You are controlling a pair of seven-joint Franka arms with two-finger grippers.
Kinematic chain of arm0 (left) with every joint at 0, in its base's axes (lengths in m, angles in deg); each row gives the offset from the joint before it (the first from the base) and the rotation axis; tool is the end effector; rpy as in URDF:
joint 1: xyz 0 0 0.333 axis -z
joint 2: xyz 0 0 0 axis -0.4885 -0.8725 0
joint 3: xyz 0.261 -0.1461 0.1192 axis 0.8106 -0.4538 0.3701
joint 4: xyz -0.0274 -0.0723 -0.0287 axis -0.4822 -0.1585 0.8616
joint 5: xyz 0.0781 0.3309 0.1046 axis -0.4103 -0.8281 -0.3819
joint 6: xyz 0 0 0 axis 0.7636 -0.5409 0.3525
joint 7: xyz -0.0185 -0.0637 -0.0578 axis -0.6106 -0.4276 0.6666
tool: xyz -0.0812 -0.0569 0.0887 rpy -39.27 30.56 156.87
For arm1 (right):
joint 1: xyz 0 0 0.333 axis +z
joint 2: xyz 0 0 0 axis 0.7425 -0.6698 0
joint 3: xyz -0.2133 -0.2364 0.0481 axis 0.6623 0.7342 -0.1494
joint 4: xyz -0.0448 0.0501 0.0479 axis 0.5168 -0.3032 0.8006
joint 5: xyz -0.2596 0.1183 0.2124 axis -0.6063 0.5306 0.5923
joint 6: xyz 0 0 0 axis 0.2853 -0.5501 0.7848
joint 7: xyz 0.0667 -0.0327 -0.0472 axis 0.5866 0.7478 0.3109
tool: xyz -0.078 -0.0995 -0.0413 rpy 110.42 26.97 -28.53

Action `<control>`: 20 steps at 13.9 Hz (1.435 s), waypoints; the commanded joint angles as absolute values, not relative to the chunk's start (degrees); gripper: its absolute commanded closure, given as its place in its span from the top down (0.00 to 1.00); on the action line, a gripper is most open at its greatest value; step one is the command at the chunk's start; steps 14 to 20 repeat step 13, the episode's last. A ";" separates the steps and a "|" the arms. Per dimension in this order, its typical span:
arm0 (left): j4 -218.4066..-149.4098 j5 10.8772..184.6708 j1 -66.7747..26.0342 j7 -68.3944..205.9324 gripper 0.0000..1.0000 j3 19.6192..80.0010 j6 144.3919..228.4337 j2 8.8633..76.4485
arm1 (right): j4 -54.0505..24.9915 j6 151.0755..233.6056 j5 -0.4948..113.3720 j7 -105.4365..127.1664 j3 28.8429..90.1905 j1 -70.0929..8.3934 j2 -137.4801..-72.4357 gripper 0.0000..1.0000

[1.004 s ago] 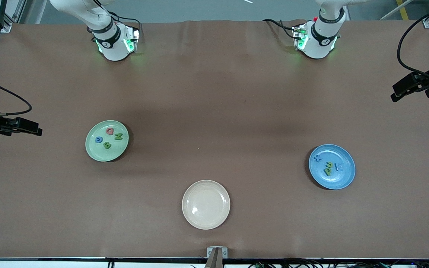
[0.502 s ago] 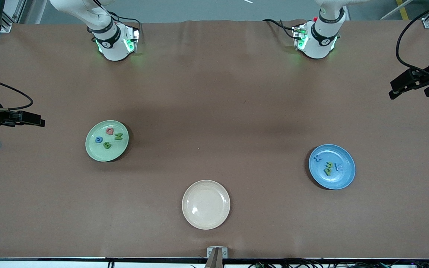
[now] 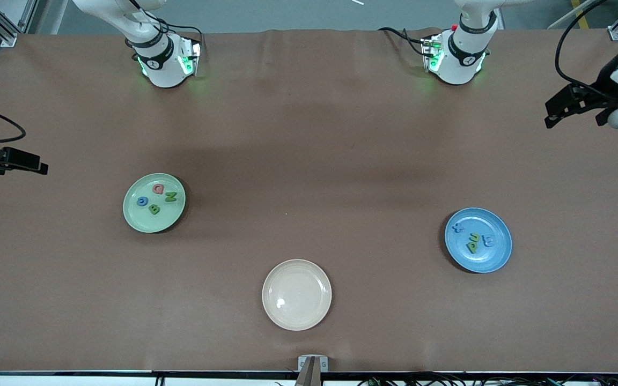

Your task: Sort upper and lower case letters into plates

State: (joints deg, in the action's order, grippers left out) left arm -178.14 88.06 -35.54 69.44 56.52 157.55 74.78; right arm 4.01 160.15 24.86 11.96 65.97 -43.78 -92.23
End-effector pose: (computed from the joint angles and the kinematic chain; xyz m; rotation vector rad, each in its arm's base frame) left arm 0.4752 -0.0478 0.6282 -3.1073 -0.0175 -0.0226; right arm 0.5551 -0.0508 0.5683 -3.0651 0.0340 0.1934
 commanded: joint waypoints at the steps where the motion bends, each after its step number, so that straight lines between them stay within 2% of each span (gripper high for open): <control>1: -179.82 88.87 -36.36 70.74 1.00 56.18 158.72 76.45 | -5.93 164.60 23.37 11.11 60.23 -47.93 -84.41 1.00; 4: -178.16 88.87 -36.45 70.74 1.00 56.27 158.72 75.84 | -10.50 166.80 22.85 11.19 59.78 -48.13 -80.71 1.00; 13: -177.27 88.87 -36.19 72.06 1.00 56.27 158.20 75.66 | -14.12 166.72 21.26 11.37 58.55 -48.39 -75.35 1.00; 20: -177.27 88.87 -36.19 72.06 1.00 56.27 158.20 75.66 | -14.12 166.72 21.26 11.37 58.55 -48.39 -75.35 1.00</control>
